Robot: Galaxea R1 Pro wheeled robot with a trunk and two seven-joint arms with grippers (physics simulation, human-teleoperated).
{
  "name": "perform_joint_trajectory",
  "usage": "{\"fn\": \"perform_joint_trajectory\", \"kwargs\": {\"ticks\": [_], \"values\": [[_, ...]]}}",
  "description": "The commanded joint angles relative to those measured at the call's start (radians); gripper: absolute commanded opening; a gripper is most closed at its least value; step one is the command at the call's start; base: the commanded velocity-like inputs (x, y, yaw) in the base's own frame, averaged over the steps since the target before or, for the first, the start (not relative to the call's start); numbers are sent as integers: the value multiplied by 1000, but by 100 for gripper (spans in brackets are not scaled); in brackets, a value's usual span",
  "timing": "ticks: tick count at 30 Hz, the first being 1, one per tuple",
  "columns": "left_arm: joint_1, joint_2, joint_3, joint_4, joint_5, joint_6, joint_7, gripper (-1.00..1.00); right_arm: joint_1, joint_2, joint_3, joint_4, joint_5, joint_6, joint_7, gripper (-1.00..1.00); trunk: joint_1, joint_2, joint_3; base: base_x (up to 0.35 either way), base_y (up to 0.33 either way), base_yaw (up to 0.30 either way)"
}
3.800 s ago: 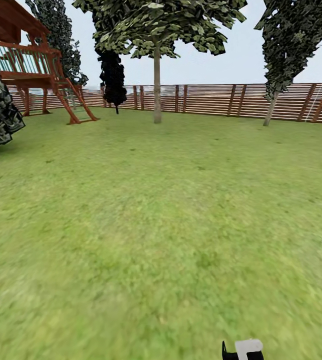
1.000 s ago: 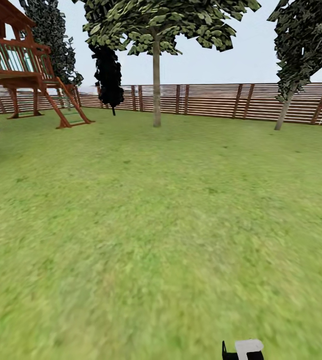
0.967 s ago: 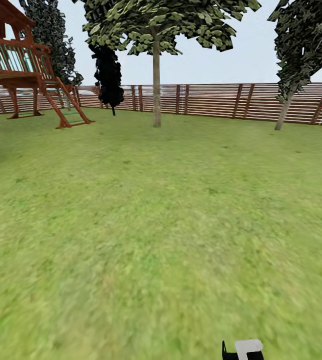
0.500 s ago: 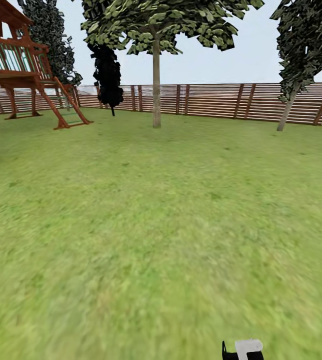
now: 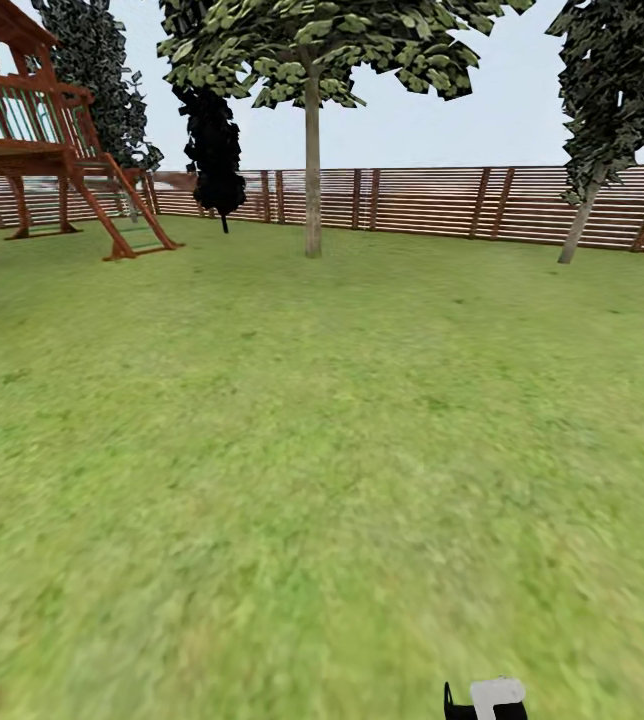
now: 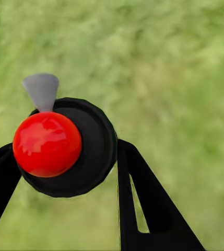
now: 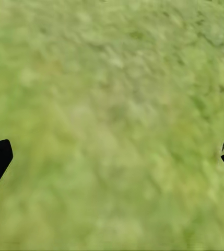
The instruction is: In the garden, pick up the pesticide atomizer on the floor and spray pesticide onto both trees until each tree trunk is fully covered.
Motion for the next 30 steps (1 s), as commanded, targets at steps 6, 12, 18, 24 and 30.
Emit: {"fn": "perform_joint_trajectory", "kwargs": {"ticks": [6,12,18,24,30], "values": [[0,0,0,0,0,-1,0,-100,0,0,0,0,0,0,0,100,0,0,0,344,0,0],[0,0,0,0,0,-2,0,-100,0,0,0,0,0,0,0,100,0,0,0,344,0,0],[0,0,-1,0,0,-2,0,-100,0,0,0,0,0,0,0,100,0,0,0,344,0,0],[0,0,-1,1,0,-2,0,-100,0,0,0,0,0,0,0,100,0,0,0,344,0,0],[0,0,-1,1,0,-2,0,-100,0,0,0,0,0,0,0,100,0,0,0,344,0,0]]}}
